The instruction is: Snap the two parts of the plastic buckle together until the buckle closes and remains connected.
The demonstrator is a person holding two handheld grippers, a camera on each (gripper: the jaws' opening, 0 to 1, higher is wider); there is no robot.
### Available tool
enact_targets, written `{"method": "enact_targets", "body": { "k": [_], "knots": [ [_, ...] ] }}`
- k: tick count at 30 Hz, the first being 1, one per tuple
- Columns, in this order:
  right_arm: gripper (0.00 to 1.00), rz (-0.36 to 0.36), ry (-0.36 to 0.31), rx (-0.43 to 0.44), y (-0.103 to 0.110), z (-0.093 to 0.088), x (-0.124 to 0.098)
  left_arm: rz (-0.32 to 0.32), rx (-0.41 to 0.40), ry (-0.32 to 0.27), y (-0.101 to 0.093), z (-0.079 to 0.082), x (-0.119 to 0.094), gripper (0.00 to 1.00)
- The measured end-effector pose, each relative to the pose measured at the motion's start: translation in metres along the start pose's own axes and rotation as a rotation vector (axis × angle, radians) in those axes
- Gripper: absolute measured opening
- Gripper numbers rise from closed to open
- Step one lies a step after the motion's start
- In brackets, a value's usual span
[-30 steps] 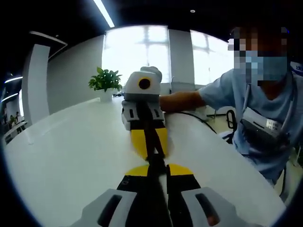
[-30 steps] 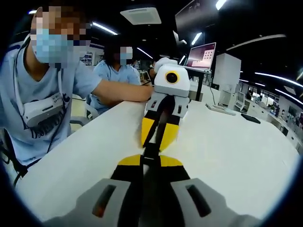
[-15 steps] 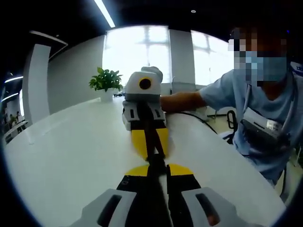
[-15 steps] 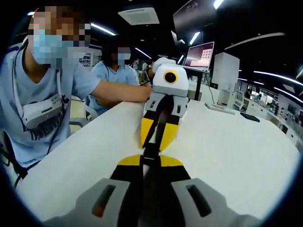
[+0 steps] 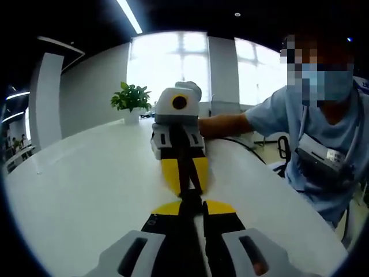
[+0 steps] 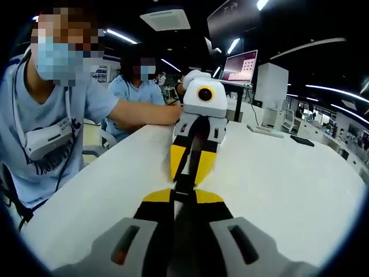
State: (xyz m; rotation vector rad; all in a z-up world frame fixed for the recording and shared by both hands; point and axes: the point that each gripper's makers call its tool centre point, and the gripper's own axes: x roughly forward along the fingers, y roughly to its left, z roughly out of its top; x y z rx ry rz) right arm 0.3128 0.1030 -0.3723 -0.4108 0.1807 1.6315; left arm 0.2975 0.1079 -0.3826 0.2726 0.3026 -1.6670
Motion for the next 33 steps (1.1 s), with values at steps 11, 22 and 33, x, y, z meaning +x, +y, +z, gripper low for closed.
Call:
{"method": "enact_targets", "body": {
  "k": [11,22,33],
  "knots": [
    [0.12,-0.007,0.0,0.011,0.001,0.0,-0.001,0.01,-0.014,-0.007,0.001,0.0,-0.001,0.11],
    [0.12,-0.038,0.003,0.006,-0.004,0.0,-0.002,0.035,-0.014,-0.013,0.006,0.001,0.0,0.12],
    [0.12,-0.059,0.009,-0.001,-0.007,-0.001,-0.005,0.061,-0.02,-0.012,0.012,0.001,-0.003,0.14]
  ]
}}
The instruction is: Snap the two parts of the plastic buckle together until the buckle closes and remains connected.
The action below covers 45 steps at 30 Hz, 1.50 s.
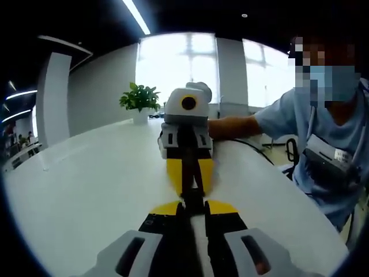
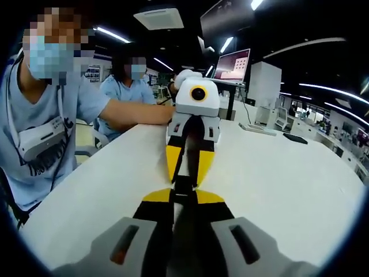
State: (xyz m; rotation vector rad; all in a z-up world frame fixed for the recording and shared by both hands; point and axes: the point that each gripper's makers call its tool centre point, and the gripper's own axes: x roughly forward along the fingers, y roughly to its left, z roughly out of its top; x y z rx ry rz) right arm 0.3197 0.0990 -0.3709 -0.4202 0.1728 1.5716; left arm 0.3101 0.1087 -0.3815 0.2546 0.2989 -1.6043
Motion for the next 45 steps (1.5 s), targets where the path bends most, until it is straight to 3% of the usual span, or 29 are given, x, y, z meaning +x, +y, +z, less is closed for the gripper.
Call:
{"method": "enact_targets", "body": {
  "k": [12,16,25,37,45],
  "knots": [
    [0.12,-0.006,0.004,-0.001,0.001,0.0,-0.001,-0.006,-0.022,0.004,0.001,0.001,-0.002,0.15],
    [0.18,0.0,0.0,0.006,0.002,0.001,0.0,-0.013,-0.042,-0.027,0.0,0.006,-0.004,0.19],
    [0.14,-0.013,0.002,0.028,-0.004,0.002,-0.004,-0.032,-0.074,-0.107,0.0,0.02,-0.011,0.23],
    [0.12,-0.017,0.017,0.027,-0.006,-0.003,-0.004,-0.003,-0.108,-0.212,0.012,0.037,-0.021,0.4],
    [0.12,-0.042,0.018,0.018,-0.009,-0.005,-0.006,0.079,-0.069,-0.271,0.025,0.045,-0.024,0.58]
  ]
}}
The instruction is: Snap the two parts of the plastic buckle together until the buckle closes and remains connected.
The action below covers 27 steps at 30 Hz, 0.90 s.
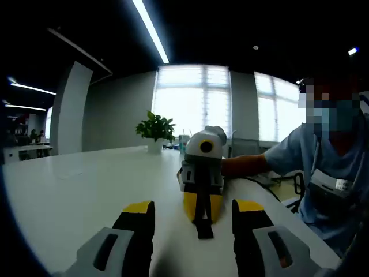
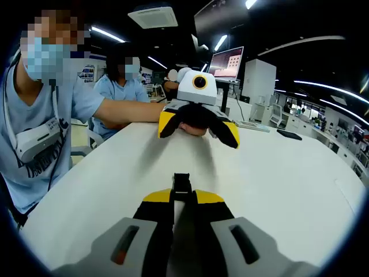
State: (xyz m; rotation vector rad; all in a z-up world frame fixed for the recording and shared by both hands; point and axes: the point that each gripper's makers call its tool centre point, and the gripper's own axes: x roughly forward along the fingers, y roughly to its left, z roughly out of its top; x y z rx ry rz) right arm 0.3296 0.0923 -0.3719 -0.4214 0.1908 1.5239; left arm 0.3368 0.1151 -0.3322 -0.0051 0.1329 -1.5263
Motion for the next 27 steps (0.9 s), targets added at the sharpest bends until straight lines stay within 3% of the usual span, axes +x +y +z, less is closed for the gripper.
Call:
{"method": "enact_targets", "body": {
  "k": [4,10,21,27],
  "knots": [
    [0.12,-0.013,-0.003,0.006,-0.002,0.0,-0.001,0.025,0.015,-0.013,0.006,0.002,0.0,0.69],
    [0.12,-0.043,-0.006,0.02,-0.008,0.0,-0.002,0.058,0.027,-0.052,0.011,0.009,-0.001,0.77],
    [0.12,-0.082,0.004,0.021,-0.017,-0.004,-0.002,0.091,0.03,-0.088,0.016,0.014,-0.004,0.87],
    [0.12,-0.096,0.004,0.04,-0.03,-0.006,-0.004,0.083,0.021,-0.093,0.015,0.015,-0.004,0.87]
  ]
}}
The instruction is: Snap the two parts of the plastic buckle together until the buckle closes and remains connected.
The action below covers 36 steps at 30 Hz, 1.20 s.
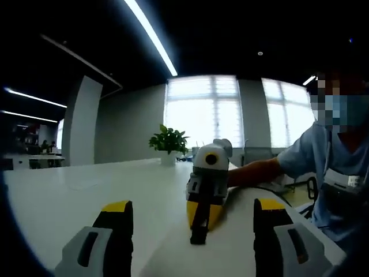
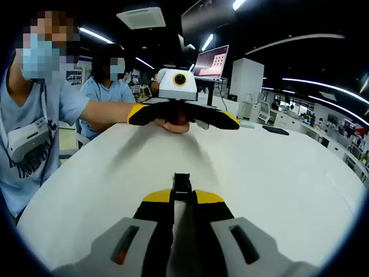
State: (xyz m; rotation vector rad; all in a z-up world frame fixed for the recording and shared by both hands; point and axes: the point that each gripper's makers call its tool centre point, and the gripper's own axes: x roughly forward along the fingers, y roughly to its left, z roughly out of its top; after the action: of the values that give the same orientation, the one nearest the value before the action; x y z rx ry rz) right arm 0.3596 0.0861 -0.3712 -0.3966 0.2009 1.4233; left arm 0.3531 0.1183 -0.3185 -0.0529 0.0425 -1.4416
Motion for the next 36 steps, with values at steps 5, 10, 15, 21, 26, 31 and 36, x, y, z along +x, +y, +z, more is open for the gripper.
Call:
{"method": "enact_targets", "body": {
  "k": [5,10,15,21,26,31,36],
  "knots": [
    [0.12,-0.013,0.005,0.015,-0.015,-0.001,0.002,-0.004,0.002,0.002,0.0,0.0,0.0,0.87],
    [0.12,-0.012,-0.004,0.026,-0.025,0.001,0.003,-0.008,0.006,0.008,0.0,-0.001,0.0,0.87],
    [0.12,-0.027,-0.013,0.022,-0.037,0.001,0.003,-0.01,0.006,0.008,0.0,-0.001,0.0,0.87],
    [0.12,-0.042,-0.007,0.024,-0.051,-0.003,0.004,-0.007,0.005,0.01,0.001,-0.001,-0.001,0.87],
    [0.12,-0.048,0.003,0.026,-0.058,-0.007,0.004,0.0,0.004,0.014,0.003,-0.001,-0.001,0.86],
    [0.12,-0.054,0.003,0.036,-0.065,-0.01,0.003,0.006,0.007,0.014,0.004,-0.001,-0.002,0.87],
    [0.12,-0.068,0.002,0.041,-0.076,-0.012,0.002,0.004,0.003,0.014,0.003,-0.001,-0.002,0.86]
  ]
}}
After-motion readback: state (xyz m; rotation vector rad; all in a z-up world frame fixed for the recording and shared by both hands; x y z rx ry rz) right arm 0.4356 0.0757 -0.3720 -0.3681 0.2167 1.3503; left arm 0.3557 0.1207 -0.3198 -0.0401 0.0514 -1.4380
